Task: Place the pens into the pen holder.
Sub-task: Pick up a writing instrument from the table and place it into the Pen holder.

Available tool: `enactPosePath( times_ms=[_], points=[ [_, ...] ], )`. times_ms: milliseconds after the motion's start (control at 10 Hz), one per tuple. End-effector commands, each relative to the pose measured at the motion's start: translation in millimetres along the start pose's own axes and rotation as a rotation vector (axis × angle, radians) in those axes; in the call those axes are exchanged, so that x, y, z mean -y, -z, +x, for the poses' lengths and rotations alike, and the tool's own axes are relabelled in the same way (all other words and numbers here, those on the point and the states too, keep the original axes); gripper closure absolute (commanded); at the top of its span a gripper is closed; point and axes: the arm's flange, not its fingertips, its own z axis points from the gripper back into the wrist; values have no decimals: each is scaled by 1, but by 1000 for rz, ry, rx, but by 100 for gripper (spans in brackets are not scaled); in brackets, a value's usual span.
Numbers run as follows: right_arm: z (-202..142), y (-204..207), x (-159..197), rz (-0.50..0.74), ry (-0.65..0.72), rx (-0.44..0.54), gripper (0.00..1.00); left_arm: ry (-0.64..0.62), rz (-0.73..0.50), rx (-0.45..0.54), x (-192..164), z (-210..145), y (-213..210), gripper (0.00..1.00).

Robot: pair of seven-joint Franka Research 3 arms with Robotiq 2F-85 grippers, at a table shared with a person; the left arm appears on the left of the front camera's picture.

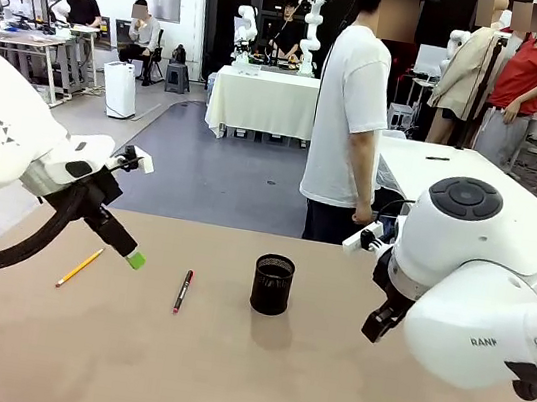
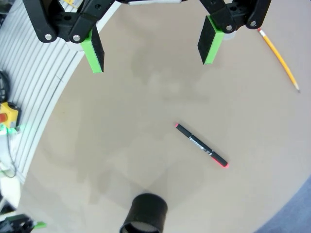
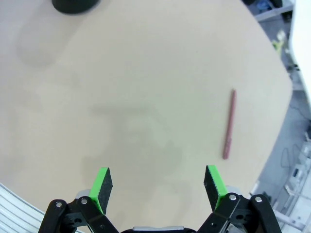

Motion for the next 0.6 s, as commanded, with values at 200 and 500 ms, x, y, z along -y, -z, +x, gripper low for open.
enactPosePath(
  times_ms=[200,500],
  points=[
    [30,-24,21,531,108,246,0,118,-150,97,-9,13,-20,0],
    [38,-55,57,693,151,334,0,164,-232,185,-22,17,-52,0]
  ],
)
